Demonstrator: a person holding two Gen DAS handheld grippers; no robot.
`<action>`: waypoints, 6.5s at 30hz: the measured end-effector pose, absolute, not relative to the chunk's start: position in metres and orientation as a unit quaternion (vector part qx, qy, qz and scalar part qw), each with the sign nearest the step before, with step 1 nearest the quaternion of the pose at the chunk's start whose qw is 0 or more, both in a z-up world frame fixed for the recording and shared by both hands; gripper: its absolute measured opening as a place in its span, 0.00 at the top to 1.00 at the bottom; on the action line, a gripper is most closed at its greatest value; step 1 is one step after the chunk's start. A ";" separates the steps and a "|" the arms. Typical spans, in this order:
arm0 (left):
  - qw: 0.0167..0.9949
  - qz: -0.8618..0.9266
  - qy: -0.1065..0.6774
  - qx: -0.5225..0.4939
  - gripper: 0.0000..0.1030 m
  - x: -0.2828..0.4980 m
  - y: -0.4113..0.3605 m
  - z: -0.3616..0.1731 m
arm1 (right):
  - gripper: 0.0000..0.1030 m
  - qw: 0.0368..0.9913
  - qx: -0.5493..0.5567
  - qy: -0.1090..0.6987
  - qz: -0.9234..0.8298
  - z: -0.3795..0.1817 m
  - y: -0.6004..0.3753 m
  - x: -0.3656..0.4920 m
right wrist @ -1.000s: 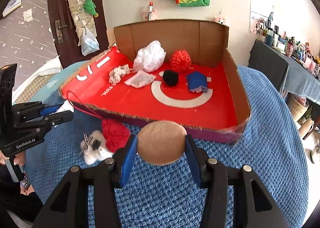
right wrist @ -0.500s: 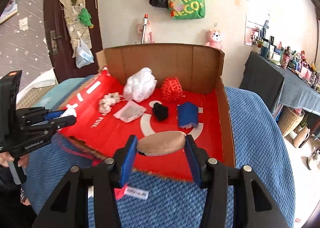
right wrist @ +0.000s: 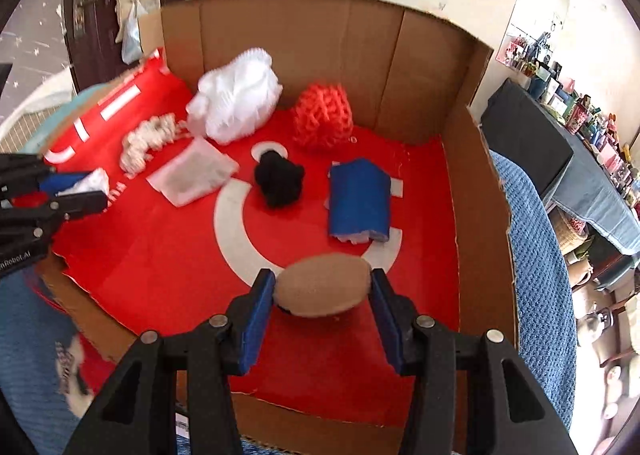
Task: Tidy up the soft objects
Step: 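Carry the cork coaster and white cloth into the box and lower them onto the red paper, then open both tools to release the coaster and cloth, then withdraw from the box, then move both tools down toward the red yarn ball and white plush toy on the blanket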
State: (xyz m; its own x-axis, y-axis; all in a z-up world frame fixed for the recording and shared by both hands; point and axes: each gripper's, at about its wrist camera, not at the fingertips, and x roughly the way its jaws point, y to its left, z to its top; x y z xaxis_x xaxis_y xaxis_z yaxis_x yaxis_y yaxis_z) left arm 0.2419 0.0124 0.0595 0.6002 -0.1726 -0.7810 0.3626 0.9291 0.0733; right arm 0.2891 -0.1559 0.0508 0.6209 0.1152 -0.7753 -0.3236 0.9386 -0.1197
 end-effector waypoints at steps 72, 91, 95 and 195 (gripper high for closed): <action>0.934 -0.168 0.311 0.052 0.22 0.161 0.017 0.126 | 0.04 0.929 -0.040 0.332 0.160 0.131 -0.176 0.209; 0.968 -0.118 0.221 0.020 0.10 0.061 0.017 0.134 | 0.00 0.967 -0.008 0.215 0.140 0.136 -0.185 0.103; 0.969 -0.119 0.217 0.016 0.10 0.050 0.012 0.126 | 0.00 0.967 -0.006 0.215 0.134 0.122 -0.185 0.091; 0.889 -0.148 0.420 0.106 0.09 0.156 -0.009 0.033 | 0.01 0.873 0.074 0.394 0.279 0.040 -0.168 0.196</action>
State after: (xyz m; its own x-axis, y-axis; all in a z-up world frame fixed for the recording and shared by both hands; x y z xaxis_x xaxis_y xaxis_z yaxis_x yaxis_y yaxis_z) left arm 0.1563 -0.0088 0.0326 0.6037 -0.1737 -0.7781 0.3516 0.9339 0.0643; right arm 0.1964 -0.1677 0.0396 0.5340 0.5448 -0.6466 -0.4275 0.8337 0.3494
